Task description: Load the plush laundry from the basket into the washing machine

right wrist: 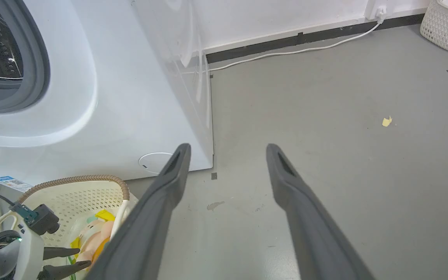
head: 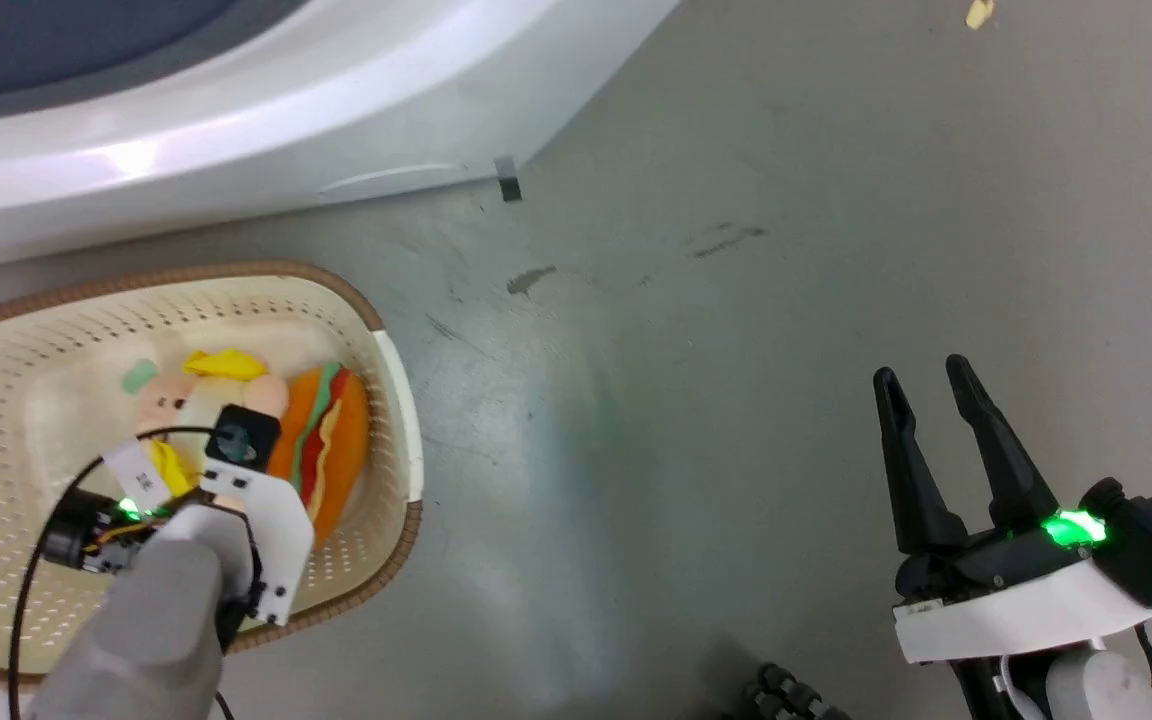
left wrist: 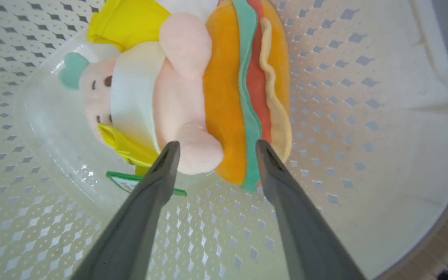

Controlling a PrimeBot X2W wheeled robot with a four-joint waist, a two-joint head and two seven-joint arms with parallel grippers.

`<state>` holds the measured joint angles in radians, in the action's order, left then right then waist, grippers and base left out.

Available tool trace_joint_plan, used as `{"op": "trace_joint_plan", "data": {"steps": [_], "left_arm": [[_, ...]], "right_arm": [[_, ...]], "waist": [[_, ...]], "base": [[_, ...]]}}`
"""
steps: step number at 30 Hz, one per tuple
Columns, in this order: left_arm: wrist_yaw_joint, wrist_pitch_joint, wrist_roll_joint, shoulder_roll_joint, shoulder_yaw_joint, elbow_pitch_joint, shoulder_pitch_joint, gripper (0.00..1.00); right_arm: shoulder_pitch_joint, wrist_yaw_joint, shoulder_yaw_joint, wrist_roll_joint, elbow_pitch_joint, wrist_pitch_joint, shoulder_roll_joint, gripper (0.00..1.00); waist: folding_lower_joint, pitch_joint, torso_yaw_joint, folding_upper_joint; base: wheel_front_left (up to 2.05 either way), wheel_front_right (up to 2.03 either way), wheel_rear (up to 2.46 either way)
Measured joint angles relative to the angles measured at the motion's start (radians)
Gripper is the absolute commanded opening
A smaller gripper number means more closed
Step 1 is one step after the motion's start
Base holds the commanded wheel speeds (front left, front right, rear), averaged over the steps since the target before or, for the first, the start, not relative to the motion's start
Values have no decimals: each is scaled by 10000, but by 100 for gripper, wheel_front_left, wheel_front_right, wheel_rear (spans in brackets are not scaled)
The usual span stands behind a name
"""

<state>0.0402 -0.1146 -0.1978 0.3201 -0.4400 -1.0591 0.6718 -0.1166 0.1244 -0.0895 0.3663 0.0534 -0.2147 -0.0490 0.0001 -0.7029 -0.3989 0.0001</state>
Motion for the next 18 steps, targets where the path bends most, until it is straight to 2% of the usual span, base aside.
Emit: {"op": "trace_joint_plan", "data": {"steps": [16,17,18], "left_arm": [[58,-320,-416,497,-884,-1630,1547,100],[77,-318,-418,520,-974,-1720,1628,77],[81,-291,-431,545,-1011,-1799,1714,42]], "right_arm": [[-155,12,-4,759,188,-337,0,100],[-155,12,-6,792,188,-339,0,100],[-158,12,-12,838,188,-347,0,100]], "waist": [[-1,-1332,-665,0],[0,-1409,-704,0],[0,-1483,-743,0]], "base": [[0,0,0],[0,0,0],[0,0,0]]}}
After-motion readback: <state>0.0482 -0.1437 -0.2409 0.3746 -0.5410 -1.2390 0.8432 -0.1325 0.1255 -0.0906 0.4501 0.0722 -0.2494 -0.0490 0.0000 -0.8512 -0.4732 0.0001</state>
